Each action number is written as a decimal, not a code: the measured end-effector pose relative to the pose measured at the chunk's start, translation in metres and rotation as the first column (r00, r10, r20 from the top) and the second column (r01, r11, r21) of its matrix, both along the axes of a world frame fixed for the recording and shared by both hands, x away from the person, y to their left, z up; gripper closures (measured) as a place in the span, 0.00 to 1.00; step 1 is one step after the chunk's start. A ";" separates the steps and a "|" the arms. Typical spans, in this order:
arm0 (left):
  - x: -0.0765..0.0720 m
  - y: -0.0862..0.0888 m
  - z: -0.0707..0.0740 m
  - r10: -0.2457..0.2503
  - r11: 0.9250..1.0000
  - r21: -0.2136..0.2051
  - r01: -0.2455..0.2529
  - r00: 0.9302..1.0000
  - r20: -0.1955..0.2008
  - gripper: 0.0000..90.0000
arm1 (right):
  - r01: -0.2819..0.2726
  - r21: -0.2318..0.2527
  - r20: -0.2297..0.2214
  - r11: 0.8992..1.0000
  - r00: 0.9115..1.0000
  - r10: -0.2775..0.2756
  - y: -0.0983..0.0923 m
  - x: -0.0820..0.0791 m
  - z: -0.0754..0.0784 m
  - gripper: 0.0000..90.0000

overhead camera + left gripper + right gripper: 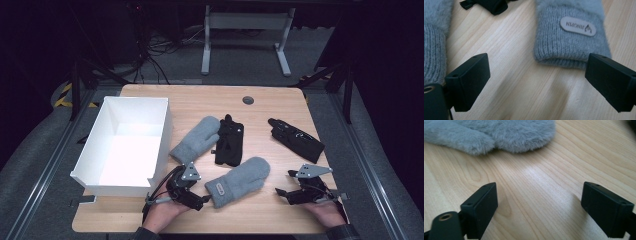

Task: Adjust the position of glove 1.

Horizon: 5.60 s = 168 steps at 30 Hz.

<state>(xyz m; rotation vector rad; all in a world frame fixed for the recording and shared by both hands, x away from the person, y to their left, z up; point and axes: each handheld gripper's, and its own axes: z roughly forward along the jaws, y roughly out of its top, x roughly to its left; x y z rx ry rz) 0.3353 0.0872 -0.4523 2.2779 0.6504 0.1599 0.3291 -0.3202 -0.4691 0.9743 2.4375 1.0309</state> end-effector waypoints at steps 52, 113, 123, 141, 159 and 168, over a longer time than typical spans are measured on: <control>0.130 -0.035 0.043 0.287 0.952 0.086 -0.294 0.954 0.082 0.28 | 0.003 0.001 -0.002 1.000 1.000 -0.003 0.001 0.001 -0.001 0.11; 0.086 -0.051 0.088 0.091 0.996 0.000 -0.092 0.987 -0.131 0.89 | 0.008 0.001 -0.003 1.000 1.000 -0.008 0.001 0.001 -0.001 0.11; 0.060 -0.081 0.094 -0.004 1.000 0.020 0.007 0.986 -0.164 0.89 | 0.008 0.001 -0.002 1.000 1.000 -0.008 0.001 0.001 -0.001 0.11; 0.052 -0.119 0.071 -0.037 0.995 0.081 0.054 0.979 -0.202 0.89 | 0.008 0.002 -0.003 1.000 1.000 -0.008 0.001 0.001 -0.001 0.11; 0.052 -0.135 0.047 -0.073 0.983 0.149 0.106 0.975 -0.210 0.86 | 0.008 0.001 -0.002 1.000 1.000 -0.008 0.001 0.001 -0.001 0.11; 0.045 -0.117 0.068 -0.114 0.991 0.060 0.123 0.985 -0.131 0.54 | 0.008 0.001 -0.002 1.000 1.000 -0.008 0.001 0.001 -0.001 0.11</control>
